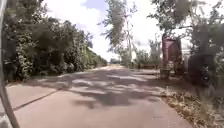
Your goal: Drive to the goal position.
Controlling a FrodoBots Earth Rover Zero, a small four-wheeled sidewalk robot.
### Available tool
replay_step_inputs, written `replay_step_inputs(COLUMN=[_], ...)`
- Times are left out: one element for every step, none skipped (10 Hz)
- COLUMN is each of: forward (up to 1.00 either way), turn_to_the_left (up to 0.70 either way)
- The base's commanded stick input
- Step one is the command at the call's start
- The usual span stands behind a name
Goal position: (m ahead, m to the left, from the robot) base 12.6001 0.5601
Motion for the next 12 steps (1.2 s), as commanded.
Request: replay_step_inputs(forward=[0.70,0.70,0.70,0.70,0.70,0.70,0.70,0.70,0.70,0.70,0.70,0.70], turn_to_the_left=[-0.08,0.00,0.00,0.00,0.00,0.00,0.00,0.00,0.00,0.00,0.00,0.00])
